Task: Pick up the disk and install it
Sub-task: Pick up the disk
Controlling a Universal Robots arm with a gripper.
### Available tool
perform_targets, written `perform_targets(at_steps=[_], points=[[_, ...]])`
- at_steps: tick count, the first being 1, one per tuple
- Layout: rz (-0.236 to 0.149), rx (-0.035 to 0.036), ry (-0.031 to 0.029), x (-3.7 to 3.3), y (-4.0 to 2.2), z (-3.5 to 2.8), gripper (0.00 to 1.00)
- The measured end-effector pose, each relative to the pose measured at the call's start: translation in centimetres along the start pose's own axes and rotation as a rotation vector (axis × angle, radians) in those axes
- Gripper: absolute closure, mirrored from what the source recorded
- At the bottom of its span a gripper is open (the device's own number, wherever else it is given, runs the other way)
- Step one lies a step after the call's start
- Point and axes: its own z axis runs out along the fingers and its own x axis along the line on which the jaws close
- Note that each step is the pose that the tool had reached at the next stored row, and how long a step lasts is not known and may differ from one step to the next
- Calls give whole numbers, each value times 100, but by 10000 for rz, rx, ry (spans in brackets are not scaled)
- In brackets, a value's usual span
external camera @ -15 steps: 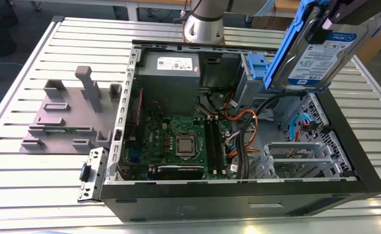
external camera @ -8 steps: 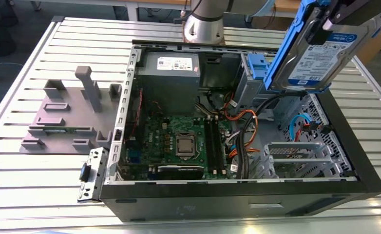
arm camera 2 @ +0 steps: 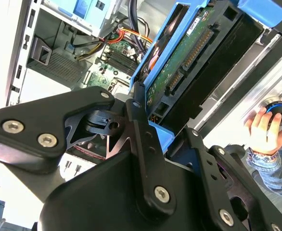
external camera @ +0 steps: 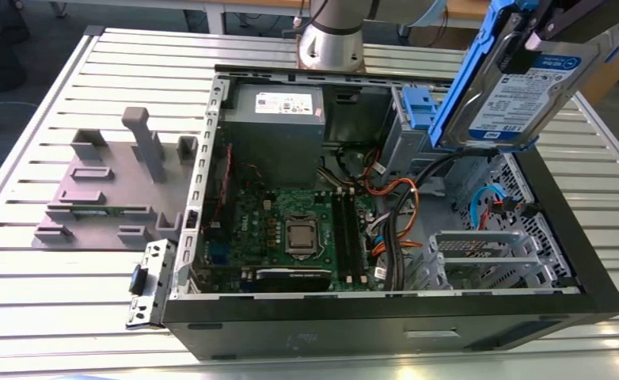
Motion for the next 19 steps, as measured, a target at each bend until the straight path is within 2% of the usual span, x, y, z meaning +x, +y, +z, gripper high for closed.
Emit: perform_targets(at_steps=[19], points=[[0,0,-1,45,-1,0,63]])
